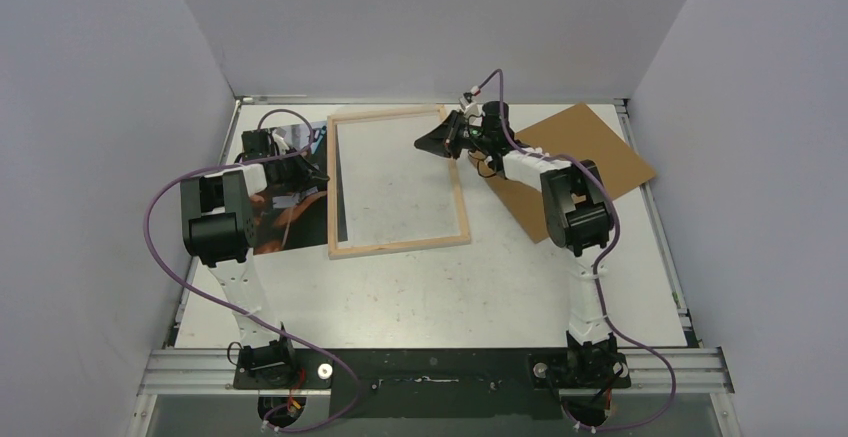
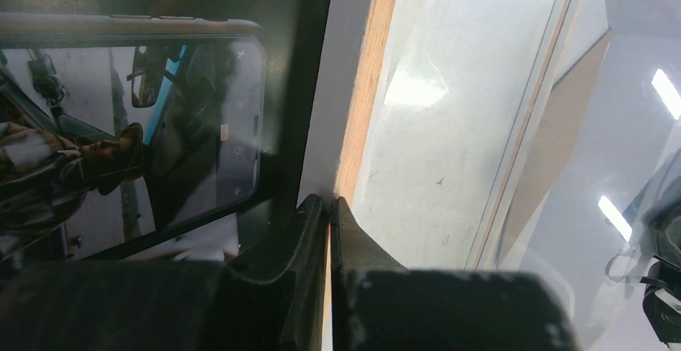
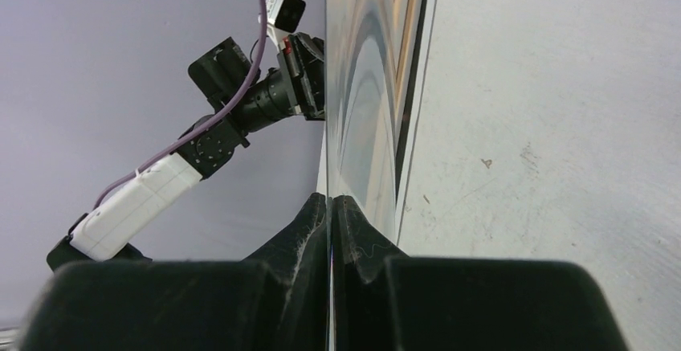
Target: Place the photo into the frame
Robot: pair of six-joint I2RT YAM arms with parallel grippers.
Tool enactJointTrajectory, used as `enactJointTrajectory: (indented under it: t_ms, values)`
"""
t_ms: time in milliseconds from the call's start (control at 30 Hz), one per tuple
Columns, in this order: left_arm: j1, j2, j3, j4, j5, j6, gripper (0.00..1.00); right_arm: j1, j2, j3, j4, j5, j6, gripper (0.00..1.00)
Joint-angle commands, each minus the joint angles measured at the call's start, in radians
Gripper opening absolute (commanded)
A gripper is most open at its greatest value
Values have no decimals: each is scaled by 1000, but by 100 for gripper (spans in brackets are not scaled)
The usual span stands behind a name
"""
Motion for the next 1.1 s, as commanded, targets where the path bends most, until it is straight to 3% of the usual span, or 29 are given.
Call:
enactJointTrajectory:
  t_ms: [0,267,633,1067]
  values:
    - [-14,60,-17,-61,-116,28,2,4,-111,-5,93,-14,6,0]
    - [-15,67,-17,-65,-115,25,2,7,-112,7,107,-16,12,0]
    - [-16,73,-12,-67,-112,21,2,24,-93,9,251,-34,105,0]
    - [-19,79,-9,-67,-99,27,2,41,-64,43,243,-37,109,0]
